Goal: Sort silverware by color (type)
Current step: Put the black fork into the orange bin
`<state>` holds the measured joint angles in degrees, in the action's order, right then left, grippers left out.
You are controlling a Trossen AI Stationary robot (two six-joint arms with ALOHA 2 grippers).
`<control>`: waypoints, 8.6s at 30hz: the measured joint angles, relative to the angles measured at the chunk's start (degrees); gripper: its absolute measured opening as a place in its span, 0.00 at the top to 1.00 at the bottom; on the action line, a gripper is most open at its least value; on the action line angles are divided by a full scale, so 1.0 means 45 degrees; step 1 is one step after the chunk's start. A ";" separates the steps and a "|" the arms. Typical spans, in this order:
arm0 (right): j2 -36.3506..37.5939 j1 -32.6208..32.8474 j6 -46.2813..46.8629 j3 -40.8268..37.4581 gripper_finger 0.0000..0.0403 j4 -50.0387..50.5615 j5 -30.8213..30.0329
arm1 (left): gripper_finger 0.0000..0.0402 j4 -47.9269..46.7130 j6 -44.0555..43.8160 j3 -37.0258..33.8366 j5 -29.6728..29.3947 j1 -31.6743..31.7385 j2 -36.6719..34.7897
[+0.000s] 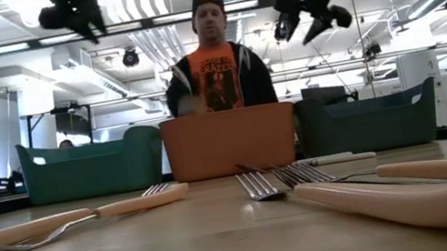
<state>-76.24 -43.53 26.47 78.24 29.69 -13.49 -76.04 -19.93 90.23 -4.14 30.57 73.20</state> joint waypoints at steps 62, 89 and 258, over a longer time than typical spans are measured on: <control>-0.2279 -0.0005 -0.5228 0.2977 0.50 -0.1119 0.0085 | 0.61 0.7354 -1.6170 -0.9746 0.3579 -1.3768 0.3419; -0.2279 -0.0005 -0.5239 0.2977 0.50 -0.1128 0.0091 | 0.61 0.6712 -1.7313 -0.9142 0.3708 -1.3940 0.4057; -0.4319 0.1159 -0.1874 0.2977 0.98 -1.1462 0.5951 | 0.71 1.3585 0.4738 0.0423 -0.3419 -0.0418 0.3371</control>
<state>-95.68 -38.31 18.04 91.64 -21.89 13.29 -14.91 1.39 92.14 -19.52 28.69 88.37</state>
